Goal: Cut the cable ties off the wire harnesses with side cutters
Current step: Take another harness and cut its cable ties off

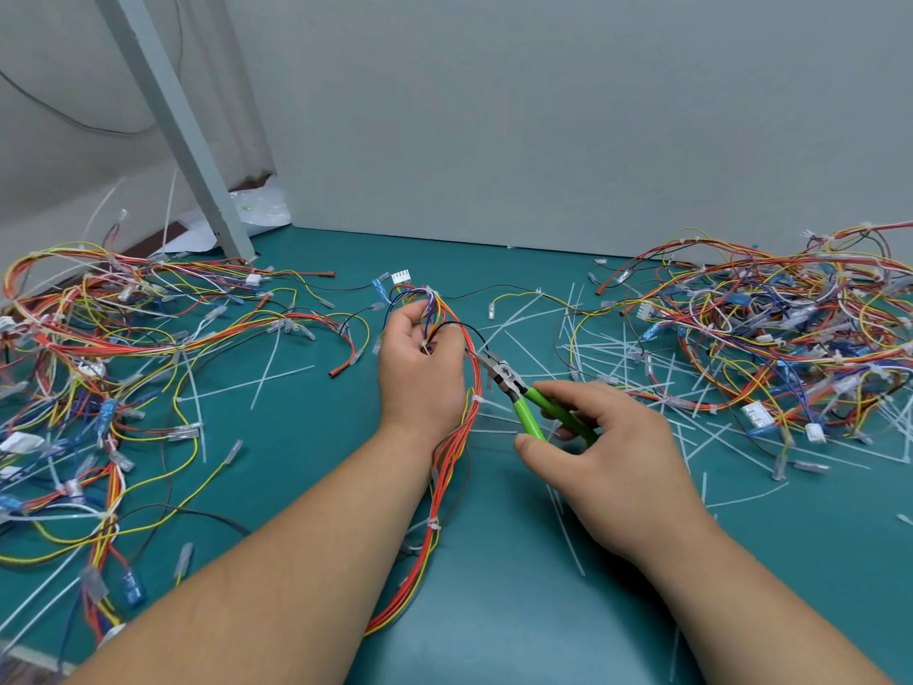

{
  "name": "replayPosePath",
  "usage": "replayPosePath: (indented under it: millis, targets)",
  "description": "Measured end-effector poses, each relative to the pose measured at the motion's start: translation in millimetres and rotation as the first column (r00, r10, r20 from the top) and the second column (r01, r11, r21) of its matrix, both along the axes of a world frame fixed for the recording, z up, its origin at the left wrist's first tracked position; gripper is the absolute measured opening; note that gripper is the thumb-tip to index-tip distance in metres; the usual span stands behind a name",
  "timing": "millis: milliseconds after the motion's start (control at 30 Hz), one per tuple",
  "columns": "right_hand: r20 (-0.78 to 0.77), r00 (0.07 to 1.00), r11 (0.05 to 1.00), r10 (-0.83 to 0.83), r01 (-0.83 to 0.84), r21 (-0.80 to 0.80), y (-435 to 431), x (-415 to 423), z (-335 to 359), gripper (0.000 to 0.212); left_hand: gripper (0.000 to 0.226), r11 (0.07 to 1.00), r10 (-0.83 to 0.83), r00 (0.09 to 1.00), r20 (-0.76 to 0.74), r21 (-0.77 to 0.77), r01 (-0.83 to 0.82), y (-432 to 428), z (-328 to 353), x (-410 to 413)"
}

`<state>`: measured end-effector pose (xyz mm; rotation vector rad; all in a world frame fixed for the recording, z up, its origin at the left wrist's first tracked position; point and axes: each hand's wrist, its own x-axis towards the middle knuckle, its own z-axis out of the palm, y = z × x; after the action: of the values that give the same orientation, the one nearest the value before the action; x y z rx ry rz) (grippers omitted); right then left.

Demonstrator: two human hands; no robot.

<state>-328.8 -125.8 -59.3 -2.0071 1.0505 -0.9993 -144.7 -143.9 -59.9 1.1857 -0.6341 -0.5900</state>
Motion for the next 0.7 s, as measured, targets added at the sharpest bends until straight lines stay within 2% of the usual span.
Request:
replayPosePath:
  millis: [200,700]
  targets:
    - [-0.028,1.0,1.0,-0.003,0.004,0.013,0.4,-0.5,-0.2,0.041,0.027,1.0,-0.014,0.999,0.042,-0.013,0.014,0.1,-0.1,-1.9]
    - [-0.026,1.0,0.998,0.014,-0.012,0.059,0.3,-1.6,2.4,0.036,0.028,1.0,-0.025,0.999,0.04,-0.003,0.025,-0.4,-1.7,-1.8]
